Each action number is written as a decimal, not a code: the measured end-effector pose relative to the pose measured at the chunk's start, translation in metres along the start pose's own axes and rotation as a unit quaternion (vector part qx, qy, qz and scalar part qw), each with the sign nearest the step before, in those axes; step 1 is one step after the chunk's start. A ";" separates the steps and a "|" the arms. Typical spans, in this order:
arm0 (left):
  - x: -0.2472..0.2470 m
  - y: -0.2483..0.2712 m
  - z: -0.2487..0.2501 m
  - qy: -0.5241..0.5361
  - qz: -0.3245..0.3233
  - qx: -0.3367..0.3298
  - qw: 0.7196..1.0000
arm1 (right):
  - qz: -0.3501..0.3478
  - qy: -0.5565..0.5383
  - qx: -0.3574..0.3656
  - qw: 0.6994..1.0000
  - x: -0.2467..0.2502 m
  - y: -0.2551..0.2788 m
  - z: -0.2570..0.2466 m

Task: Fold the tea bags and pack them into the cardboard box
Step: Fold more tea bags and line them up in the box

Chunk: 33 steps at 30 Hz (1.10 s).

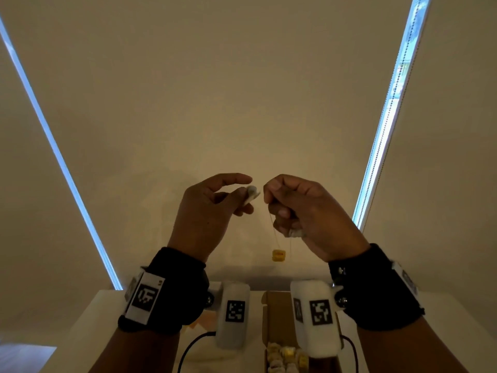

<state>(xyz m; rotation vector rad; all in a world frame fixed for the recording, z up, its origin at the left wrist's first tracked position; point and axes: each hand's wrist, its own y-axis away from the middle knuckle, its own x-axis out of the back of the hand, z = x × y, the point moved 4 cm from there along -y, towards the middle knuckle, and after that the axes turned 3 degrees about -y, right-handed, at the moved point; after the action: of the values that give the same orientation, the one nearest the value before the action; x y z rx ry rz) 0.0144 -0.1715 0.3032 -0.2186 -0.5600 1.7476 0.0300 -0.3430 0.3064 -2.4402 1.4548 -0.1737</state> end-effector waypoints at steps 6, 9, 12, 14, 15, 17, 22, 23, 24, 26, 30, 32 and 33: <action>-0.010 0.006 0.000 -0.047 -0.143 -0.024 0.988 | 0.018 -0.062 -0.008 0.998 0.006 -0.003 -0.007; -0.015 0.008 0.006 -0.073 -0.155 -0.062 0.983 | 0.020 -0.086 -0.024 0.996 0.006 -0.003 -0.008; -0.013 0.008 0.009 -0.042 -0.103 -0.077 0.991 | 0.021 -0.114 -0.043 0.992 0.005 -0.002 -0.007; -0.009 0.006 0.007 -0.006 -0.084 -0.065 0.994 | 0.032 -0.119 -0.050 0.991 0.006 -0.001 -0.007; -0.008 0.006 0.006 0.004 -0.081 -0.060 0.995 | 0.037 -0.121 -0.052 0.991 0.007 -0.001 -0.007; -0.006 0.007 0.007 0.006 -0.073 -0.055 0.996 | 0.043 -0.128 -0.054 0.989 0.007 -0.001 -0.007; -0.007 0.007 0.012 -0.061 -0.045 -0.075 0.994 | 0.050 -0.117 -0.053 0.991 0.004 0.000 -0.008; -0.008 0.006 0.012 -0.065 -0.048 -0.074 0.994 | 0.049 -0.107 -0.052 0.992 0.003 0.001 -0.009; -0.008 0.006 0.012 -0.065 -0.053 -0.072 0.994 | 0.047 -0.097 -0.050 0.993 0.001 0.002 -0.009; -0.008 0.005 0.013 -0.062 -0.062 -0.062 0.994 | 0.043 -0.073 -0.044 0.995 -0.004 0.004 -0.011; -0.010 0.004 0.011 -0.061 -0.072 -0.040 0.995 | 0.042 -0.041 -0.037 0.998 -0.008 0.007 -0.013; -0.011 0.003 0.011 -0.073 -0.052 -0.038 0.995 | 0.041 -0.031 -0.038 0.998 -0.008 0.008 -0.014; -0.011 0.002 0.010 -0.079 -0.037 -0.039 0.995 | 0.040 -0.027 -0.038 0.998 -0.009 0.008 -0.014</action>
<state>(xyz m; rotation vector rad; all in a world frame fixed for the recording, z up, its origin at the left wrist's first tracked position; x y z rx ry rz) 0.0110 -0.1848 0.3095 -0.1131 -0.7436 1.6808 0.0158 -0.3414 0.3173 -2.4194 1.5602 -0.0368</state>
